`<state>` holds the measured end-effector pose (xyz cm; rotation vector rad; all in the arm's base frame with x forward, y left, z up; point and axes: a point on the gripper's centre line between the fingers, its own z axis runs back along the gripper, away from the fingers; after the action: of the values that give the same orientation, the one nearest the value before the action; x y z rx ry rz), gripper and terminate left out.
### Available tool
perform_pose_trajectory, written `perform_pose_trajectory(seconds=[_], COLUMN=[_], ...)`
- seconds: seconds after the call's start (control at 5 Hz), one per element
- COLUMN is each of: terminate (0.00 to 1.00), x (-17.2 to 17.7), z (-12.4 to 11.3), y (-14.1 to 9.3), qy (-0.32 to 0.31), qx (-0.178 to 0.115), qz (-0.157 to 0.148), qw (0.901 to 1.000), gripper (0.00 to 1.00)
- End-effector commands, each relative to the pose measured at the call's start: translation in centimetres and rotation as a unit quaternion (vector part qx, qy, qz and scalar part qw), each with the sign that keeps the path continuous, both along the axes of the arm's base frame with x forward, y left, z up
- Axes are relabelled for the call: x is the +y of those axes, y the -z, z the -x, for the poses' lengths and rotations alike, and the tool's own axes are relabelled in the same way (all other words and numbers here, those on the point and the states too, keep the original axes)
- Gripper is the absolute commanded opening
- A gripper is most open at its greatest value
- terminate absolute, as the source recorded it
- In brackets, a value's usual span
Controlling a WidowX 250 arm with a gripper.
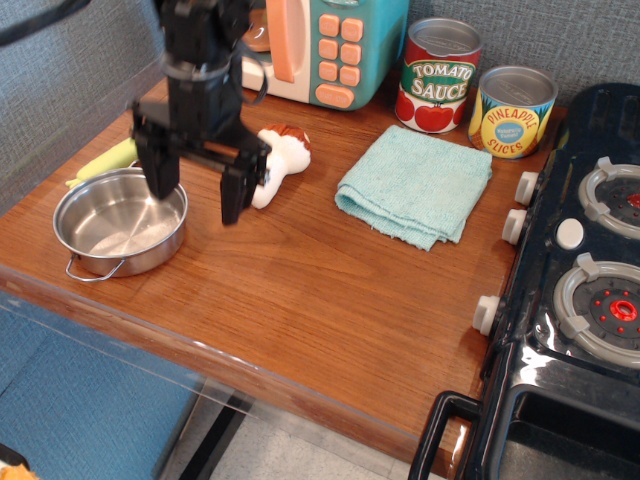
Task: Move the metal pot in front of the blue cloth.
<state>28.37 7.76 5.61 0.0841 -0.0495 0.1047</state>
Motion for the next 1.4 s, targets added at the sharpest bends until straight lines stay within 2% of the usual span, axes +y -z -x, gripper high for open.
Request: perform_pose_trajectory(seconds=[0.0,0.4,0.6,0.8,1.2], terminate=[0.0,0.0,0.0,0.0,0.0], x=[2.1,2.6,2.6,2.1,0.1], z=[-0.1,-1.1,-1.3,-1.9,-2.4], y=[0.4,2.5,2.7,2.1,-0.9], qy=[-0.024,-0.039,-0.035,-0.017,0.012], qx=[-0.037,0.01,0.026,0.015,-0.012], qz=[0.0,-0.013,-0.024,-0.028,-0.035], qw=[0.999,0.9991,0.9988,0.9993,0.9993], gripper=[1.0,1.0,0.0,0.0,0.0])
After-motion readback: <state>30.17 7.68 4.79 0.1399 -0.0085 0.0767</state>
